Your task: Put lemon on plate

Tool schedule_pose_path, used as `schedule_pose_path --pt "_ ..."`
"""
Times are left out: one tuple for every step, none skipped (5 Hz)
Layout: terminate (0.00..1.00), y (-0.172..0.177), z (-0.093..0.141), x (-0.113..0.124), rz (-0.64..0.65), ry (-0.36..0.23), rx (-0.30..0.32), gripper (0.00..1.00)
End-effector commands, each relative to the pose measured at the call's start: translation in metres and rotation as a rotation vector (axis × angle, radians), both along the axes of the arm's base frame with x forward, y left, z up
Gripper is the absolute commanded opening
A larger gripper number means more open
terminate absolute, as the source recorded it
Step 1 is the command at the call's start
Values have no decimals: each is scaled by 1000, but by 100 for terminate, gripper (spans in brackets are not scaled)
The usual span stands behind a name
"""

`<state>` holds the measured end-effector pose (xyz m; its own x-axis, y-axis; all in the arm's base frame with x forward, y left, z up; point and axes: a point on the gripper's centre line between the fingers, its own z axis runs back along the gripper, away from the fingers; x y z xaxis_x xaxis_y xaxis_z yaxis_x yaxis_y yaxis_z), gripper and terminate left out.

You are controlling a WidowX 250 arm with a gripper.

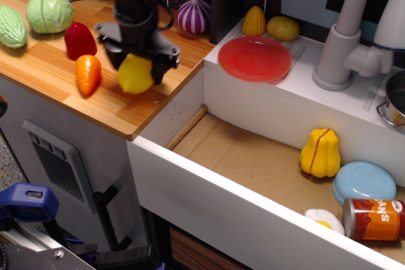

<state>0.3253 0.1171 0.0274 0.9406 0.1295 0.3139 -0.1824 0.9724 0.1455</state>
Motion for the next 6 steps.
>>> schedule_pose_path --pt "0 -24 31 57 -358 -149 45 0" --pt "0 -58 45 69 -594 -255 96 0" --pt "0 -82 47 74 -650 -350 127 0" --pt "0 -94 39 89 -748 -424 142 0" --pt "0 -98 34 103 -808 -435 118 0" --pt "0 -98 34 103 -808 -435 118 100"
